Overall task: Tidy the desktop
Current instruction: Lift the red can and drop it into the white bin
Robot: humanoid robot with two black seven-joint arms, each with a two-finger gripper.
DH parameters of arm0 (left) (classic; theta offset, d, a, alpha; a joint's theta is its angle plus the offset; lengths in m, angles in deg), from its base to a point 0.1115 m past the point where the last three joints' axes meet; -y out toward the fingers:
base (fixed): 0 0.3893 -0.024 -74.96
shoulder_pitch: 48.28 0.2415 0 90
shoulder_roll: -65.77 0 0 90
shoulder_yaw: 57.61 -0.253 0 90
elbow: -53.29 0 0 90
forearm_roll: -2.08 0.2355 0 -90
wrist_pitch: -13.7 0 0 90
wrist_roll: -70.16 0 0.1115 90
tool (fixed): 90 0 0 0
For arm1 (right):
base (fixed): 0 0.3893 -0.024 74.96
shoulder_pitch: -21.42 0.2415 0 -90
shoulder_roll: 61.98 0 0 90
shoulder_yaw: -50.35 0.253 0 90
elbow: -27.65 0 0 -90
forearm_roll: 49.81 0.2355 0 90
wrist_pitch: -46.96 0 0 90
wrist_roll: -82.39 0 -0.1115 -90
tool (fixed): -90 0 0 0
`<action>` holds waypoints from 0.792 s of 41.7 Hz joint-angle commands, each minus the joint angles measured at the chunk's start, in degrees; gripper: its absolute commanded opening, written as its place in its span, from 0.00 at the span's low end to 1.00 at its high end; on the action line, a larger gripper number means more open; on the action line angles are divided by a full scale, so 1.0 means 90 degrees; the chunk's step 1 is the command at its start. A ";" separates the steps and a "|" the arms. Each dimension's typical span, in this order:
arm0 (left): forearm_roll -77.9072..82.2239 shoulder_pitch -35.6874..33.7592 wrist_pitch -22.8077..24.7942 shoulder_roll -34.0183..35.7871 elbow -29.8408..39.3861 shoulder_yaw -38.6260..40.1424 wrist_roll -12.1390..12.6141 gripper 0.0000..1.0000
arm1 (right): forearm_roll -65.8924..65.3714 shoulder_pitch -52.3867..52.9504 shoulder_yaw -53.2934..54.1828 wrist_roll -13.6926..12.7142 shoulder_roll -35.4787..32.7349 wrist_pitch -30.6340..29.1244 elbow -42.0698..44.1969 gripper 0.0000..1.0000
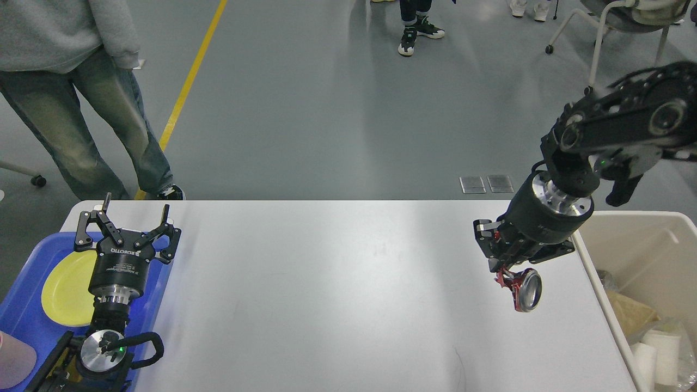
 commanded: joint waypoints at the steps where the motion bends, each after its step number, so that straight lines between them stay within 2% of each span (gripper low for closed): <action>1: 0.0000 0.0000 0.0000 -0.0001 0.0000 -0.0001 -0.0006 0.96 | -0.0001 0.0052 -0.0098 0.0000 0.0001 0.0079 -0.0010 0.00; 8: 0.0000 0.0000 0.0000 -0.0001 0.0000 0.0008 0.0003 0.96 | 0.0009 0.0004 -0.0351 0.0000 -0.0019 0.0205 0.0087 0.00; 17: 0.0000 0.0010 0.0000 -0.0001 0.0000 -0.0001 -0.0006 0.96 | -0.0010 -0.0630 -0.1054 0.0000 -0.0496 0.1035 0.0574 0.00; 28: 0.0000 0.0010 0.0000 -0.0001 0.0000 -0.0001 0.0003 0.96 | -0.0069 -0.2729 -0.1123 0.0000 -0.1287 0.1212 0.2868 0.00; 33: 0.0000 0.0010 0.0000 -0.0001 0.0000 -0.0001 0.0003 0.96 | -0.0069 -0.3725 -0.1026 0.0010 -0.1415 0.1299 0.4001 0.00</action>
